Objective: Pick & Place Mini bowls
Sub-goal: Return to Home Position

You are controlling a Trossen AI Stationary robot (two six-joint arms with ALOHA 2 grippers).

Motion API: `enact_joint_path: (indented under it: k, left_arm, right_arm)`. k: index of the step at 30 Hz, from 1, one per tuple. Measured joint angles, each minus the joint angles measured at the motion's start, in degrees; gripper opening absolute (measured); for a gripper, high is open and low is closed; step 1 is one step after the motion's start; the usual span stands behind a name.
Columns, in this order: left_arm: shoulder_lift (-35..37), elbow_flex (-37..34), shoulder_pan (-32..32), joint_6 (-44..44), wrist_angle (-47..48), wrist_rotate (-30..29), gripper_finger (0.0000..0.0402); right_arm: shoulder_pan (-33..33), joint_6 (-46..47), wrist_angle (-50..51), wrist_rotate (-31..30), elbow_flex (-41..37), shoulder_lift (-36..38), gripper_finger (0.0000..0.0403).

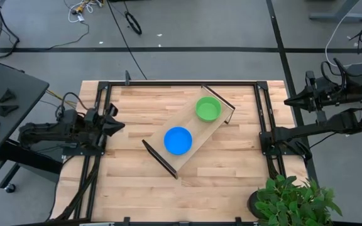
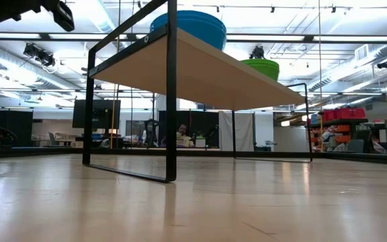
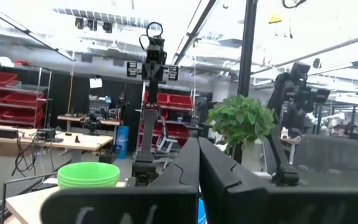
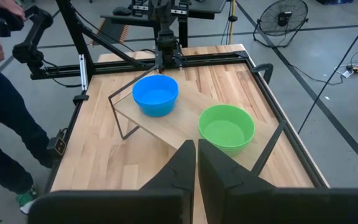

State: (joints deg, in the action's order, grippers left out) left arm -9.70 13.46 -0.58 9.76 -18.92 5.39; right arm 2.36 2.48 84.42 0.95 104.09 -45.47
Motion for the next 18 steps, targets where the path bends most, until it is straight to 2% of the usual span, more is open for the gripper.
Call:
enact_joint_path:
  k: [14,18]
  left_arm:
    - [9.46,-5.52,0.00,0.13,-0.87,-0.43,0.0000]
    - [9.63,-5.54,0.02,0.07,-1.71,-0.84,0.0000]
  right_arm:
    - [0.01,0.00,0.00,0.00,0.00,0.00,0.0023]
    - [0.00,0.00,0.00,0.00,0.00,0.00,0.0023]
